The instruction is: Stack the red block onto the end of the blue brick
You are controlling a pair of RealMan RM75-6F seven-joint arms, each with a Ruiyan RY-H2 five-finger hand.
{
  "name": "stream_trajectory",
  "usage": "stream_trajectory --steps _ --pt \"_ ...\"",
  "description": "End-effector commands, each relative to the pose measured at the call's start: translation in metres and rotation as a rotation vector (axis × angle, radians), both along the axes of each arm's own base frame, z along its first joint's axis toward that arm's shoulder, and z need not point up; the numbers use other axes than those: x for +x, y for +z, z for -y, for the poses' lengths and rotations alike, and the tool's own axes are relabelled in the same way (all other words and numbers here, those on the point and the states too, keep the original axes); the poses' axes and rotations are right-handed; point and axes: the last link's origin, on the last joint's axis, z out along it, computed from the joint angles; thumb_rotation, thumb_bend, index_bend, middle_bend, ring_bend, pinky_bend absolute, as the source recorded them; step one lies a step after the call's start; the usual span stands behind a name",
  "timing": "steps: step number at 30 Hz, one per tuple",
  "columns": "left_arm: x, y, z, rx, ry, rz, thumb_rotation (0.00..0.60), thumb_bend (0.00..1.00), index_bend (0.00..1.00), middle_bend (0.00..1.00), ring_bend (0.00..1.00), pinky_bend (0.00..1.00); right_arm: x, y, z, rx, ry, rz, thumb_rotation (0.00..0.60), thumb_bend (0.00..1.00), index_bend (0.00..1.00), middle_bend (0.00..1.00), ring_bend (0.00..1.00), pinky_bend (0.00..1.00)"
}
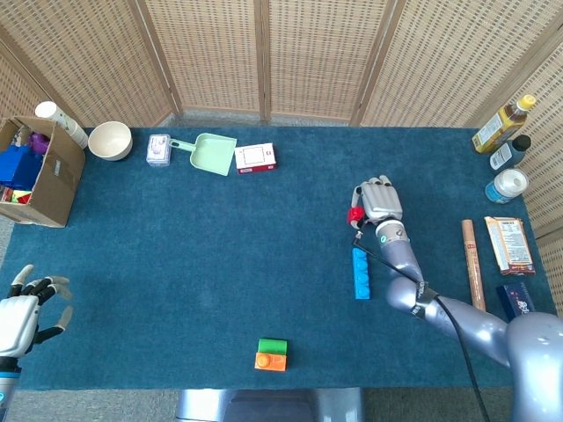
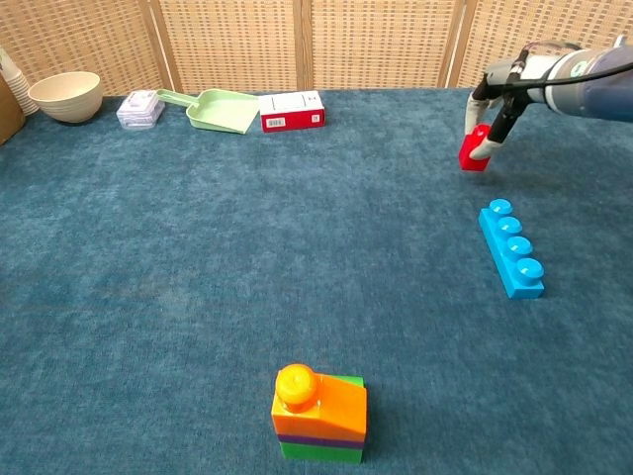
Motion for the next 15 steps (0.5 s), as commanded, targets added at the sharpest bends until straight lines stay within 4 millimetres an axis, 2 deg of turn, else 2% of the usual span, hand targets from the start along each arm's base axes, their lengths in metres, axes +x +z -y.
stream_trajectory --steps 1,8,15 --pt "0.001 0.001 0.001 -0.001 -0.008 -0.014 0.600 0.47 0.49 0.34 0.31 0.08 -0.002 0.019 -0.012 -0.012 -0.003 0.017 0.600 0.26 0.61 0.30 0.14 0.08" --pt "0.009 -0.001 0.005 -0.011 -0.022 -0.027 0.600 0.47 0.49 0.34 0.31 0.08 -0.003 0.034 -0.037 -0.010 0.024 0.013 0.600 0.26 0.62 0.31 0.16 0.08" --pt "0.011 -0.005 0.002 -0.024 -0.028 -0.024 0.600 0.47 0.49 0.34 0.31 0.08 -0.007 0.038 -0.055 0.014 0.026 0.006 0.600 0.26 0.62 0.31 0.16 0.08"
